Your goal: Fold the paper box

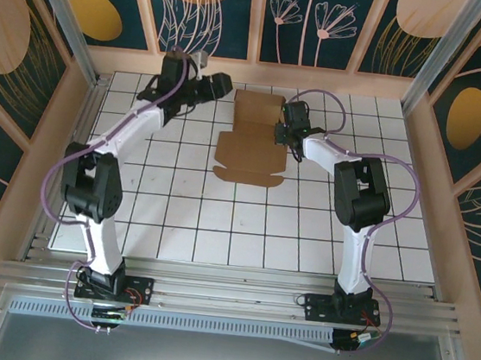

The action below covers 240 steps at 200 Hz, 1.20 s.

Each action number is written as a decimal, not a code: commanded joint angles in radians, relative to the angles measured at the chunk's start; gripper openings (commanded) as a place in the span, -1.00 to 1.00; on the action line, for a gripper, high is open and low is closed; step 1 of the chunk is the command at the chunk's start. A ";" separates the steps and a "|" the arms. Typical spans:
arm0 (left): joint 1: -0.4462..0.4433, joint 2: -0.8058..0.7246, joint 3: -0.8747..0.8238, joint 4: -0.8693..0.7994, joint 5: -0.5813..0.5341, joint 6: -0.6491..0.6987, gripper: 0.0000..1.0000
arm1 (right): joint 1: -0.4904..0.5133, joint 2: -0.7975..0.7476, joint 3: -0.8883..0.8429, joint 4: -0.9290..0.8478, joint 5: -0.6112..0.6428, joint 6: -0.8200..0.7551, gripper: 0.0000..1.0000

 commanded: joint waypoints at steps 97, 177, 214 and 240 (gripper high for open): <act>-0.024 0.382 0.331 -0.107 0.110 -0.056 0.45 | 0.017 0.024 0.022 -0.042 0.009 -0.023 -0.75; -0.023 0.445 0.289 0.057 0.270 -0.166 0.04 | 0.010 0.018 0.040 -0.004 -0.134 0.076 -0.71; -0.025 0.432 0.268 0.062 0.307 -0.175 0.04 | 0.009 0.066 0.122 -0.012 -0.152 0.117 -0.67; -0.025 0.419 0.256 0.068 0.304 -0.181 0.04 | 0.009 0.100 0.170 -0.008 -0.154 0.134 -0.63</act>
